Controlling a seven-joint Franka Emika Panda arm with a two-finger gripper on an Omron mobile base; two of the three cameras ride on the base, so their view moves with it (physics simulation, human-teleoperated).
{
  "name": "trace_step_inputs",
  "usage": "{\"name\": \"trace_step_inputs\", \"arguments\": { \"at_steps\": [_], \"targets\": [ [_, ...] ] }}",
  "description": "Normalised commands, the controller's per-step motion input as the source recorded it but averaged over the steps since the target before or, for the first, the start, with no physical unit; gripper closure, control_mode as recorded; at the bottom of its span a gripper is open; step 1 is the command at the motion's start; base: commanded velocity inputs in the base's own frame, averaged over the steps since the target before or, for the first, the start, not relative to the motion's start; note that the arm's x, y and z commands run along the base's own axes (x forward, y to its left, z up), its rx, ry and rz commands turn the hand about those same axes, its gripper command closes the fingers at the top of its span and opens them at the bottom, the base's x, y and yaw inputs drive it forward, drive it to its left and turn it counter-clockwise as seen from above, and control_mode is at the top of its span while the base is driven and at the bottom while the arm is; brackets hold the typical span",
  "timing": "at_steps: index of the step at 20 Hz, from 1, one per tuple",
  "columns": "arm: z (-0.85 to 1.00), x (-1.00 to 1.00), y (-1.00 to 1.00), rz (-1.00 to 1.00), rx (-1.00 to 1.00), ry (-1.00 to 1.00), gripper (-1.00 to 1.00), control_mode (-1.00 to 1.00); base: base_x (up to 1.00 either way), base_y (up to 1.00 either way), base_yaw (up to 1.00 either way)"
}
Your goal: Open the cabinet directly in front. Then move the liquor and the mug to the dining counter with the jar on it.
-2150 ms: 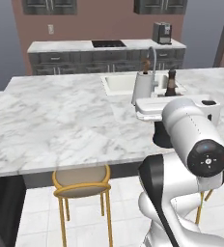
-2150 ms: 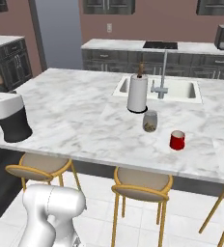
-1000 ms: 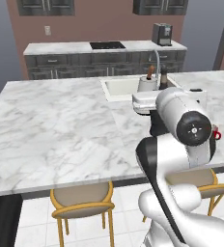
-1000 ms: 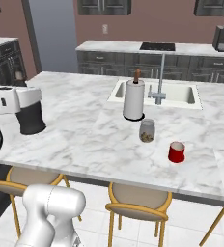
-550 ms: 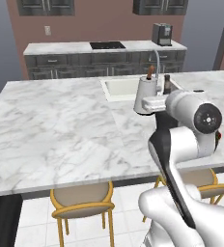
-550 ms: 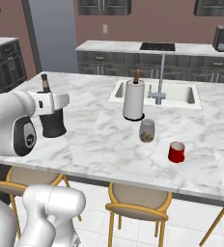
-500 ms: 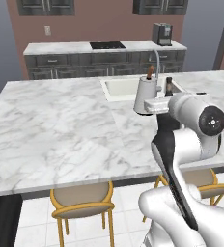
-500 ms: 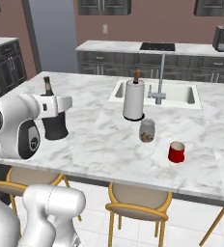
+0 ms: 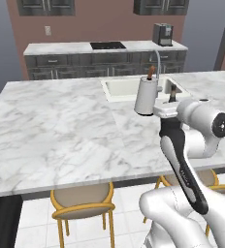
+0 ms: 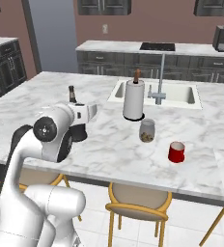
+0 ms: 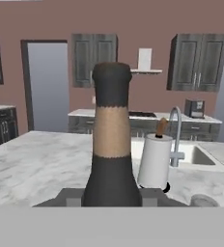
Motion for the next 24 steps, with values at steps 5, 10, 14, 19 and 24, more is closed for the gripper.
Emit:
{"name": "trace_step_inputs", "arguments": {
  "at_steps": [5,10,14,19,24],
  "targets": [
    [-0.13,0.93,-0.10,0.01,0.02,0.01,1.00,-1.00,0.00,0.00,0.00],
    [-0.08,0.76,0.02,-0.18,0.00,0.07,1.00,-1.00,0.00,0.00,0.00],
    [-0.13,0.45,0.01,-0.48,0.00,0.14,1.00,-1.00,0.00,0.00,0.00],
    [-0.05,0.18,0.01,-0.26,0.00,0.10,1.00,-1.00,0.00,0.00,0.00],
    [-0.11,0.05,0.00,0.00,0.00,0.07,1.00,-1.00,0.00,0.00,0.00]
  ]
}}
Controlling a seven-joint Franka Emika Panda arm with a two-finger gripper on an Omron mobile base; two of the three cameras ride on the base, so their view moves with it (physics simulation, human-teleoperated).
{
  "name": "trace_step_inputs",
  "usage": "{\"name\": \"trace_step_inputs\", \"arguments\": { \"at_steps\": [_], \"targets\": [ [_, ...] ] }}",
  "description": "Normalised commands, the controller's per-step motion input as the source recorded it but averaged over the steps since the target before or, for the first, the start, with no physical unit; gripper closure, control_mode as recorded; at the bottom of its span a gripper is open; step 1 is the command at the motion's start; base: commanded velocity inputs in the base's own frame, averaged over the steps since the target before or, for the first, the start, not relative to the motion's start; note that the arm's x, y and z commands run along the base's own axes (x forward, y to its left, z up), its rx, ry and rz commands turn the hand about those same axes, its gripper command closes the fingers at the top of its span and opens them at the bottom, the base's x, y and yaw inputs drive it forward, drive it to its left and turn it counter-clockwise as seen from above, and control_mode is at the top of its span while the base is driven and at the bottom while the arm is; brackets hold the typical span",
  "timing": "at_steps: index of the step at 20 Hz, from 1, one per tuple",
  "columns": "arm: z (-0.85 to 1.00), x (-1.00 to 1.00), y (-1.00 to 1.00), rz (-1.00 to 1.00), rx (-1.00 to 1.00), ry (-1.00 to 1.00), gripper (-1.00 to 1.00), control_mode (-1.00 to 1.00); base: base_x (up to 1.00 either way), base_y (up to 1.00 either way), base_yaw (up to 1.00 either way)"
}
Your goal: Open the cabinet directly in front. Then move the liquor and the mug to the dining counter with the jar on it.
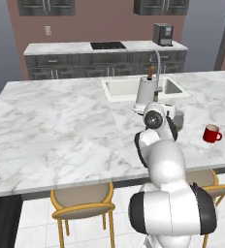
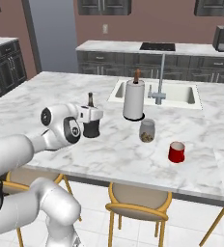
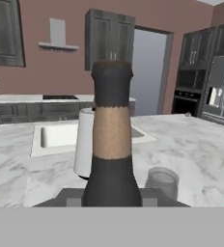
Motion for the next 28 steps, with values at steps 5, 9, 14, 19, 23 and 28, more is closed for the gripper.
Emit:
{"name": "trace_step_inputs", "arguments": {
  "at_steps": [5,9,14,19,23,28],
  "targets": [
    [-0.25,0.17,0.00,0.00,0.00,0.22,1.00,-1.00,0.00,0.00,0.00],
    [-0.04,0.18,0.00,0.00,0.00,0.17,1.00,-1.00,0.00,0.00,0.00],
    [-0.01,0.17,-0.07,0.00,0.00,0.01,1.00,-1.00,0.00,0.00,0.00],
    [-0.09,0.50,-0.48,0.00,0.00,0.01,1.00,-1.00,0.00,0.00,0.00],
    [-0.20,0.29,-0.56,0.02,0.00,0.00,1.00,-1.00,0.00,0.00,0.00],
    [-0.48,0.07,-0.29,0.09,0.00,0.00,1.00,-1.00,0.00,0.00,0.00]
  ]
}}
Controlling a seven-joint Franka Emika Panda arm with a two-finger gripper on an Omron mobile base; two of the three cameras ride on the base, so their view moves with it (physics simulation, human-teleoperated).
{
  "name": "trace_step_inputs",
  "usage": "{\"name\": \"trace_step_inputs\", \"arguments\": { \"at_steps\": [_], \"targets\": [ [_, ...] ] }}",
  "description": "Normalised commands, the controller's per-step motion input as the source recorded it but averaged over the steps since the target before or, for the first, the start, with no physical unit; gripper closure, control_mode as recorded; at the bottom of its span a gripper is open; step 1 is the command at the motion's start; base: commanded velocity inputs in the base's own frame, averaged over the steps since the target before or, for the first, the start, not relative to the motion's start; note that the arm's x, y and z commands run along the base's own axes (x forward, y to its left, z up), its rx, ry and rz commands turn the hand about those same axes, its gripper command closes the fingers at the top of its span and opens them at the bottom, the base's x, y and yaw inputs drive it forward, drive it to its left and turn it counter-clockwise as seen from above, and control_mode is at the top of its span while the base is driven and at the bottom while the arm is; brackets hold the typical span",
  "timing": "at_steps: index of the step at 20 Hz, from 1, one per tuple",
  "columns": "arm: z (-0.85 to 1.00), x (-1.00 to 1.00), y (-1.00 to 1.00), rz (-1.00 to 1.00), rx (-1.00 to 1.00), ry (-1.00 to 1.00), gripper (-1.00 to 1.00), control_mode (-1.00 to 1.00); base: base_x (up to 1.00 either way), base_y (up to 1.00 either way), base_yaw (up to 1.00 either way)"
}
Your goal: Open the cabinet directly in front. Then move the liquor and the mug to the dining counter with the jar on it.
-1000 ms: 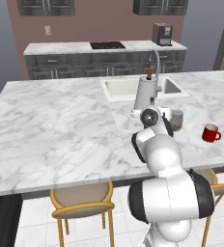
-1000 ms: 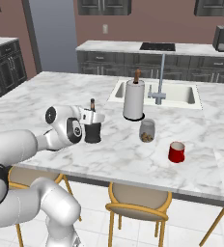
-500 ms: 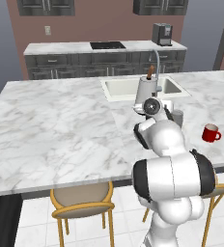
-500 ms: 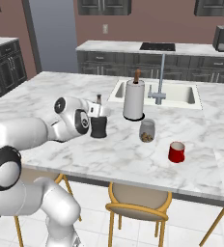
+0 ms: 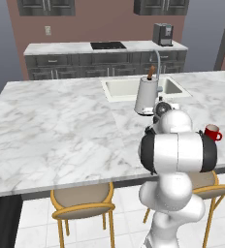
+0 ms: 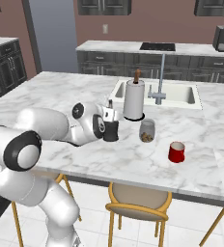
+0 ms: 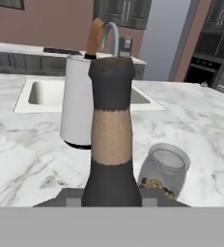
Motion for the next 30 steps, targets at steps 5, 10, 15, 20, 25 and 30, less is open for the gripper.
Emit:
{"name": "trace_step_inputs", "arguments": {
  "at_steps": [5,10,15,20,25,30],
  "targets": [
    [-0.16,0.06,-0.11,0.02,0.00,-0.09,1.00,-1.00,0.00,0.00,0.00],
    [-0.05,0.29,-0.03,0.00,0.00,-0.07,1.00,-1.00,0.00,0.00,0.00],
    [-0.11,0.28,0.00,0.00,0.02,-0.01,1.00,-1.00,0.00,0.00,0.00],
    [-0.26,0.20,0.00,0.00,0.01,0.00,1.00,-1.00,0.00,0.00,0.00],
    [-0.43,0.13,-0.02,0.00,0.00,0.00,1.00,-1.00,0.00,0.00,0.00],
    [-0.57,0.03,-0.01,0.00,0.00,0.00,1.00,-1.00,0.00,0.00,0.00]
  ]
}}
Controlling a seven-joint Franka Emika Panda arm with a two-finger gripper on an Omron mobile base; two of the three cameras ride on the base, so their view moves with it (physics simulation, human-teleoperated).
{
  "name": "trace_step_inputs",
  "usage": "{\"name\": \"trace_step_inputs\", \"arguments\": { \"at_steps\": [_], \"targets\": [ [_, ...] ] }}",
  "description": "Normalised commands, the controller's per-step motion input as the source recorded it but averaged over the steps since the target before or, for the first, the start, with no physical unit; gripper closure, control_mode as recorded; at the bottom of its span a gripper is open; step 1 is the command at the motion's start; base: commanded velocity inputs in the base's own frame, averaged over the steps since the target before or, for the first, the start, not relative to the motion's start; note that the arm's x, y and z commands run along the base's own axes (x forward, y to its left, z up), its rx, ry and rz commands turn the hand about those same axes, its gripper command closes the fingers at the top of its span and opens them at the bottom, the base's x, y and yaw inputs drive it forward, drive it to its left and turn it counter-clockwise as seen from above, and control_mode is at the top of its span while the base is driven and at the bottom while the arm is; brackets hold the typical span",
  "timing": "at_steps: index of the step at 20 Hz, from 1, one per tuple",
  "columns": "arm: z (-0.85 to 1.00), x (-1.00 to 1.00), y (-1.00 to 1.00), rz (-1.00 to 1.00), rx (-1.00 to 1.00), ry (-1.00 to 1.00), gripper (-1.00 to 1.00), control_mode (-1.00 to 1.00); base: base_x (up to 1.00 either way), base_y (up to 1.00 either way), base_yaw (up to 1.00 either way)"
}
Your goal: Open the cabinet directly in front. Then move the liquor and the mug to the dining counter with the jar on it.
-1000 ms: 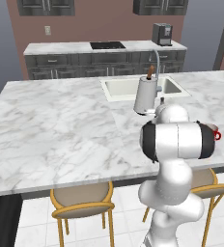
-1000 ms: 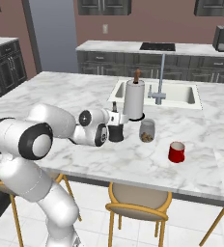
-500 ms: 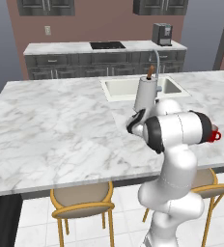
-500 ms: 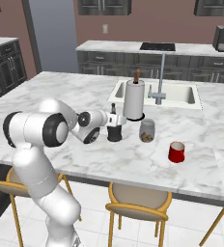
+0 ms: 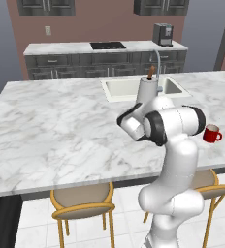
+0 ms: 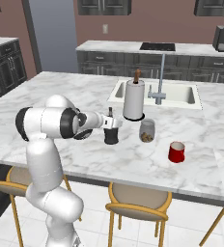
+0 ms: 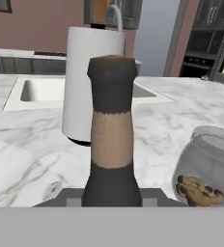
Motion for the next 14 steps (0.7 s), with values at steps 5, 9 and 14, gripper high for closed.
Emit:
{"name": "trace_step_inputs", "arguments": {
  "at_steps": [5,9,14],
  "targets": [
    [-0.41,0.31,-0.02,0.00,-0.01,-0.03,1.00,-1.00,0.00,0.00,0.00],
    [-0.32,0.59,-0.29,0.00,0.00,-0.03,1.00,-1.00,0.00,0.00,0.00],
    [-0.43,0.44,-0.46,0.01,0.00,-0.02,1.00,-1.00,0.00,0.00,0.00]
  ]
}}
